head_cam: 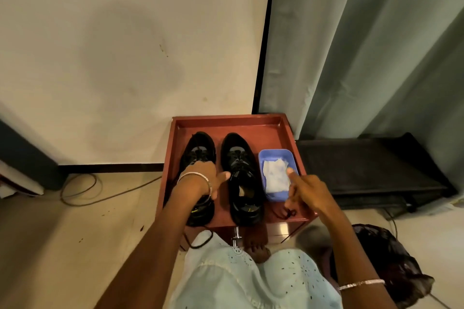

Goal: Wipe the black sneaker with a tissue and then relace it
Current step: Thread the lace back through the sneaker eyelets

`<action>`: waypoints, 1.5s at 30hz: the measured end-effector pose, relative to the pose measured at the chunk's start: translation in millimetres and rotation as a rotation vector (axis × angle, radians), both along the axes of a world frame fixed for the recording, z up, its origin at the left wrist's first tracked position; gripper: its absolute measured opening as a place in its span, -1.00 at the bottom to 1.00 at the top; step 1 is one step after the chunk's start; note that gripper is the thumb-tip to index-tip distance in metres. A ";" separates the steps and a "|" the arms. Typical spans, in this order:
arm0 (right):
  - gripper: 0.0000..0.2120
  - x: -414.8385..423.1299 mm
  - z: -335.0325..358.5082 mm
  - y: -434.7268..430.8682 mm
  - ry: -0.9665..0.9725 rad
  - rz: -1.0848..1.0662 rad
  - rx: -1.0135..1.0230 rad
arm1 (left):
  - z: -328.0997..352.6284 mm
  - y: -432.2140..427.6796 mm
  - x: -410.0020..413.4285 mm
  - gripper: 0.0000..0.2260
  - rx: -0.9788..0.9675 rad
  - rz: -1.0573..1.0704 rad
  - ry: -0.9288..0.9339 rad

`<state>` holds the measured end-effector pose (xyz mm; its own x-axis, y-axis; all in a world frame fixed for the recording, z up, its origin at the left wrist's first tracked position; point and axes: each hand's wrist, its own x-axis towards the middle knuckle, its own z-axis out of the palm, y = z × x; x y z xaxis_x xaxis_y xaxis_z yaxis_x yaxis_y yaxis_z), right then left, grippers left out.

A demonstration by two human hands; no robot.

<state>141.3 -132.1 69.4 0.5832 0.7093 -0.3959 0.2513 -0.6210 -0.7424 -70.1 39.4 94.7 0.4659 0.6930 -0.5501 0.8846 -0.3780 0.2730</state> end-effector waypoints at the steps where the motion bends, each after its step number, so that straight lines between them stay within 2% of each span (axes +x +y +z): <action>1: -0.51 -3.7 -5.2 1.5 -0.133 0.122 -0.054 | -4.8 -1.4 7.1 -0.50 0.133 0.051 -0.056; 3: -0.56 -11.3 -18.2 8.3 -0.344 0.184 -0.035 | -14.0 -7.4 20.5 -0.68 0.265 0.148 -0.211; 4: -0.60 -16.0 -25.5 13.8 -0.369 0.146 0.019 | -19.9 -10.1 26.0 -0.76 0.270 0.188 -0.284; 5: -0.65 -22.9 -29.6 20.9 -0.351 0.090 0.083 | -26.5 -12.3 30.9 -0.81 0.254 0.225 -0.334; 8: -0.89 -48.1 -39.3 46.0 -0.239 -0.018 0.176 | -46.3 -20.0 41.7 -0.80 0.181 0.330 -0.392; 11: -0.80 -61.0 -55.6 65.3 -0.215 -0.073 0.198 | -68.8 -27.0 50.1 -0.81 0.178 0.413 -0.392; 15: -0.92 -64.0 -69.9 80.9 -0.288 -0.122 0.197 | -85.7 -31.4 54.3 -0.90 0.212 0.568 -0.493; 18: -0.93 -61.5 -80.9 83.7 -0.294 -0.130 0.174 | -90.1 -32.3 53.8 -0.91 0.211 0.649 -0.555; 21: -0.95 -54.3 -85.0 84.8 -0.232 -0.100 0.217 | -93.8 -28.3 54.5 -0.91 0.218 0.673 -0.578; 24: -0.85 -46.4 -84.1 88.5 -0.169 -0.054 0.221 | -97.7 -18.7 55.5 -0.93 0.193 0.658 -0.563; 33: -0.89 -33.6 -87.0 96.5 -0.249 -0.049 0.175 | -104.7 2.1 51.9 -0.87 0.102 0.639 -0.515; 39: -0.87 -36.7 -90.7 97.2 -0.251 -0.146 0.182 | -113.2 1.9 55.7 -0.81 0.148 0.689 -0.488; 45: -0.89 -44.6 -88.4 98.5 -0.274 -0.214 0.164 | -109.4 -2.5 59.2 -0.85 0.173 0.742 -0.477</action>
